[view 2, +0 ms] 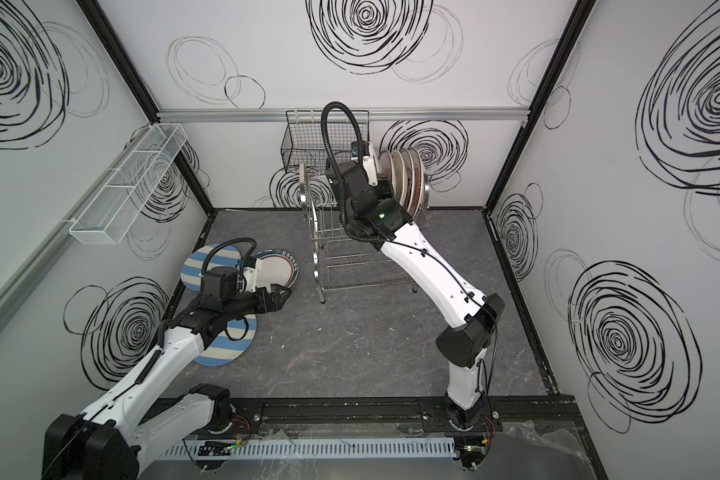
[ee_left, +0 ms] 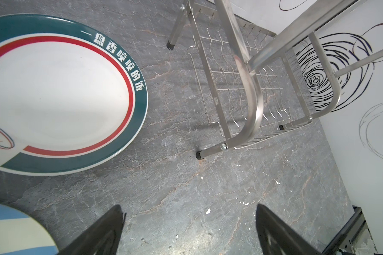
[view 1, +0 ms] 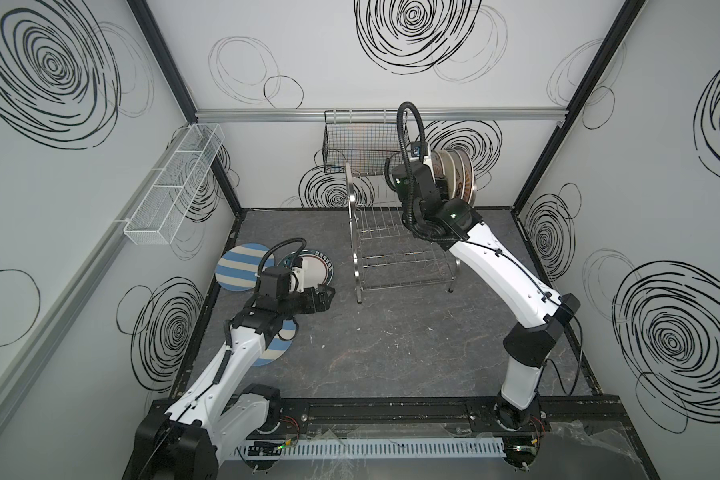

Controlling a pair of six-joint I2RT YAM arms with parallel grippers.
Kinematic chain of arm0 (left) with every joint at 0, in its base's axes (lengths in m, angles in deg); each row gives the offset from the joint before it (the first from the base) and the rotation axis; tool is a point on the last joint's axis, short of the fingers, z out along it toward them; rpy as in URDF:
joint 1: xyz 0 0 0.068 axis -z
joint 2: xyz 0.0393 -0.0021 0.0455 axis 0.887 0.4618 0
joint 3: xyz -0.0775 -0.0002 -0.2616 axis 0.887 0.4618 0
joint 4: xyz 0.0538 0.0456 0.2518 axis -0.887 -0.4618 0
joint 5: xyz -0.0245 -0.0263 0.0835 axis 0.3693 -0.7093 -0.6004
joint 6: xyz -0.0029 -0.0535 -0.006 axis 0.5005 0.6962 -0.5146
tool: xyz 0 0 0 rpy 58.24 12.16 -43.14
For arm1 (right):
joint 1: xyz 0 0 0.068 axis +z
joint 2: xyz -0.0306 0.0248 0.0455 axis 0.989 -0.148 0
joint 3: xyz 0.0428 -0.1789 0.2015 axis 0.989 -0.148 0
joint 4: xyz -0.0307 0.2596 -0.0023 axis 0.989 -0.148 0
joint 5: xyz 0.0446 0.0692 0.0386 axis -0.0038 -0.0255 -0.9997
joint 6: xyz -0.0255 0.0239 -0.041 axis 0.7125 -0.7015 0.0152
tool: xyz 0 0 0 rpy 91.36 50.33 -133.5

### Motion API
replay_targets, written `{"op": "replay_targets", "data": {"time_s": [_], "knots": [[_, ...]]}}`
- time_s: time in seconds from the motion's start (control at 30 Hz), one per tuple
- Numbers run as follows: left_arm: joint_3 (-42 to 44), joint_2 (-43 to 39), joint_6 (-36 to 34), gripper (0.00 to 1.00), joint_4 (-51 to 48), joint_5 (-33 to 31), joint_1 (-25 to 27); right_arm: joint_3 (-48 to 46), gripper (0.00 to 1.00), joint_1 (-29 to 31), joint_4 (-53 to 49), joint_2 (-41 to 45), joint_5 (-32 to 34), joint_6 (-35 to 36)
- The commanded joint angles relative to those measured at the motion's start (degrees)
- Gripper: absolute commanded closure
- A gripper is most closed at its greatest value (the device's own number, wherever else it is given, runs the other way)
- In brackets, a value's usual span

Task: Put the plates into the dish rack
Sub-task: 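Lower the cloud-emblem plate into the rack slot beside the standing plates, then open the right gripper and pull it back from the rack toward the table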

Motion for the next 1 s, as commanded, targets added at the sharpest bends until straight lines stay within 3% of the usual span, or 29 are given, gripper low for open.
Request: {"op": "replay_targets", "data": {"time_s": [0.0, 0.4, 0.97], "knots": [[-0.94, -0.2, -1.12, 0.04, 0.52, -0.4, 0.33, -0.83, 0.83, 0.02, 1.21, 1.93, -0.52, -1.14], [-0.91, -0.22, -1.12, 0.04, 0.59, -0.56, 0.15, -0.74, 0.7, 0.28, 1.48, 2.93, -0.99, 0.07], [-0.9, -0.56, -0.97, 0.04, 0.84, -0.04, -0.63, -0.5, 0.63, 1.5, 3.27, 5.79, -4.04, 1.56]]}}
